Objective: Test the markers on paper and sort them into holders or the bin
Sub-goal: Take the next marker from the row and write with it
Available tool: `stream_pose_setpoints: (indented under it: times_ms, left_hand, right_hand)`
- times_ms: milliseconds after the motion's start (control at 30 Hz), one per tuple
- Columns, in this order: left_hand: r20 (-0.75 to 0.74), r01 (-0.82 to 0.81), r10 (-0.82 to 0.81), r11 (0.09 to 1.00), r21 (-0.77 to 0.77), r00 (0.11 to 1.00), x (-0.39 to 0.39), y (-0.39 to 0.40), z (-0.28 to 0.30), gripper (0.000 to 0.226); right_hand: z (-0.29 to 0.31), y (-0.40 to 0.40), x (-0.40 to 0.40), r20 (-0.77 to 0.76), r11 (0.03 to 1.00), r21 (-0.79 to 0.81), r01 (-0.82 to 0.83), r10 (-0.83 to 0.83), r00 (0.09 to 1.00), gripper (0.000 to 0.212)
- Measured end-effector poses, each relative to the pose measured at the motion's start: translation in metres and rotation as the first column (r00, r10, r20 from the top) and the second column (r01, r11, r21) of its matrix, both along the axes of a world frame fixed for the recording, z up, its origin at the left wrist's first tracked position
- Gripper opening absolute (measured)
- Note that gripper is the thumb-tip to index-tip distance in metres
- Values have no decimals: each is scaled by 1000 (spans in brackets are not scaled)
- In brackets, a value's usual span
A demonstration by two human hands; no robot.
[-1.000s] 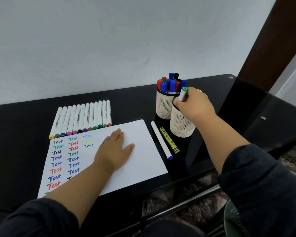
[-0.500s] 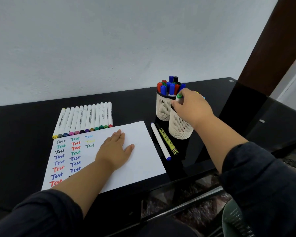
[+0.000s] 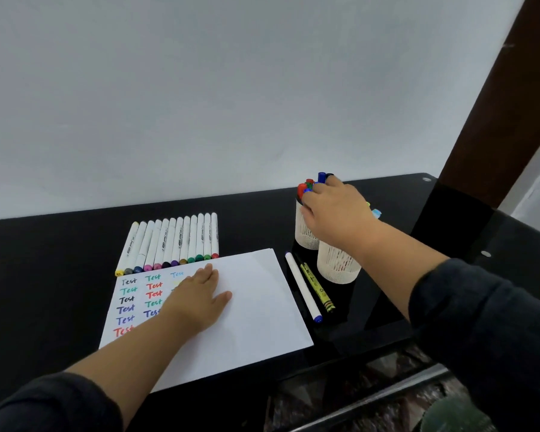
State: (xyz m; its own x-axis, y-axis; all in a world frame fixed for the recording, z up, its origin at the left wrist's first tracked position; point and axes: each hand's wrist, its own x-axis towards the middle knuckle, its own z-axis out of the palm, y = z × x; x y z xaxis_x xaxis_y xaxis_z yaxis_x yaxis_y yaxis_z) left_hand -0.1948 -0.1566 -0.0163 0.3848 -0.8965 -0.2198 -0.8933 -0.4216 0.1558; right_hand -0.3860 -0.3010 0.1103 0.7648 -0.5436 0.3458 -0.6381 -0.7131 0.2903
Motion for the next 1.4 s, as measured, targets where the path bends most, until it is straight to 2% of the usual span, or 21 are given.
stream_pose_setpoints:
  times_ms: [100,200,333,433,767,967,1167,1400]
  left_hand:
    - [13,-18,19,1000,-9,1000,14,11,-2,66]
    - [13,-66,66,998,-22,998,29,21,-4,66]
    - [18,-87,87,996,-32,996,45,32,-3,66]
    - [30,-85,87,994,-65,996,56,39,-2,66]
    - [7,-83,86,975,-207,996,65,43,-16,65]
    - [8,-73,77,970,-231,997,69,43,-24,66]
    - [-6,-69,69,967,-246,998,71,44,-24,65]
    - [-12,-75,74,970,-230,997,70,44,-24,64]
  right_hand:
    - [-6,2,20,30,994,-14,-105,105,994,32]
    - [-20,2,42,130,970,-34,-242,244,961,14]
    - [-37,5,71,90,957,-14,-289,289,953,13]
    - [-53,1,89,23,944,37,-327,326,945,31]
    - [-90,-14,140,-112,938,198,-286,311,944,36]
    - [-111,-27,163,-237,931,238,-275,331,913,53]
    - [-115,-32,169,-192,900,293,-321,385,903,51]
    - [-113,-35,168,-230,907,237,-347,399,887,45]
